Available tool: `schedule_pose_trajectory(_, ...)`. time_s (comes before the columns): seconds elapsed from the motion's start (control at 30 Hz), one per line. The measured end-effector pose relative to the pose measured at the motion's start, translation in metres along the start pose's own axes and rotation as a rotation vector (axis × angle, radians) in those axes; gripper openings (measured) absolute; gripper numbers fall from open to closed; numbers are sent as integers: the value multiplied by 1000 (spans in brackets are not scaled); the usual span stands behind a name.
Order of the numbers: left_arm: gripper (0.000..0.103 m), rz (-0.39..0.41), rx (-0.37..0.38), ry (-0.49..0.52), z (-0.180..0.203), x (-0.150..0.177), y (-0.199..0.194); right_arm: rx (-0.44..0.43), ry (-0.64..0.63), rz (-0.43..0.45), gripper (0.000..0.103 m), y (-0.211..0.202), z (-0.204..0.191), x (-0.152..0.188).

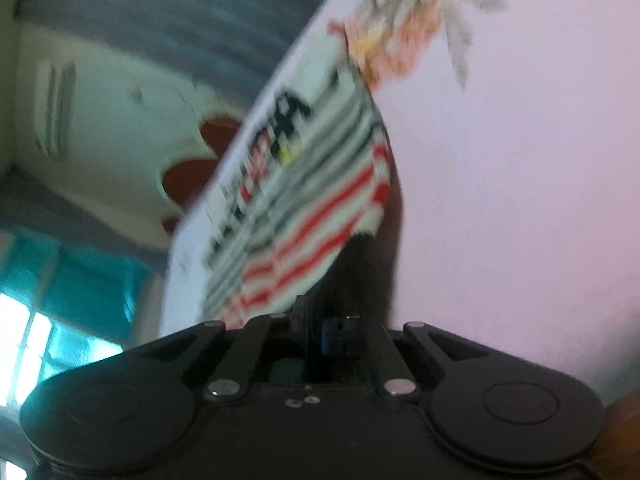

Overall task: Fold small clothes
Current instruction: 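Lift the hem with both tools and fold it up toward the collar, then lay the hem on the collar and open both tools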

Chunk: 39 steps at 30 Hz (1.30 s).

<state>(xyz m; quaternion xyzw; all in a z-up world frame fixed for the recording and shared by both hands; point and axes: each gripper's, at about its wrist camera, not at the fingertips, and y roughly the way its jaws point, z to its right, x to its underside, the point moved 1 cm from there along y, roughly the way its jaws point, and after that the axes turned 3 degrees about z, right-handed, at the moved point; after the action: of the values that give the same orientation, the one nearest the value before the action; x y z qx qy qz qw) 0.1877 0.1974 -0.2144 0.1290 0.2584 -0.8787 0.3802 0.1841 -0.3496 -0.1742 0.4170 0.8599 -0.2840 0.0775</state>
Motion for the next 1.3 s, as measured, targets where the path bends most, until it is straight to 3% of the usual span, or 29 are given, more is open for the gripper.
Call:
schedule_pose_trajectory(0.07, 6, -49, -60, 6, -9, 1, 8, 79, -28, -43, 5, 7, 5, -2)
schedule_pose_trajectory(0.13, 6, -49, -57, 7, -5, -3, 8, 105, -33, -80, 5, 13, 8, -2)
schedule_pose_trajectory(0.27, 6, 19, 1, -27, 13, -17, 0, 12, -11, 23, 5, -2, -15, -18)
schedule_pose_trajectory(0.4, 6, 111, 77, -25, 42, -55, 5, -13, -108, 83, 5, -4, -57, -49)
schedule_pose_trajectory(0.57, 6, 164, 114, 27, 91, -114, 56, 14, -208, 134, 5, 20, -102, -106)
schedule_pose_trajectory(0.67, 6, 157, 93, 58, 108, -153, 99, 31, -215, 139, 5, 52, -114, -145)
schedule_pose_trajectory(0.87, 6, 113, -20, 56, 112, -218, 188, 62, -148, 101, 5, 135, -110, -221)
schedule_pose_trajectory(1.07, 6, 53, -165, 44, 83, -244, 262, 122, -88, 21, 5, 224, -82, -264)
schedule_pose_trajectory(1.17, 6, 44, -193, 51, 71, -247, 281, 141, -57, -15, 6, 257, -64, -272)
schedule_pose_trajectory(1.2, 6, 50, -172, 47, 69, -247, 284, 133, -43, -20, 10, 265, -56, -274)
schedule_pose_trajectory(1.27, 7, 54, -154, 36, 65, -250, 292, 99, -33, -9, 30, 274, -49, -278)
schedule_pose_trajectory(1.3, 11, 56, -155, 29, 63, -251, 295, 99, -31, 12, 55, 275, -47, -279)
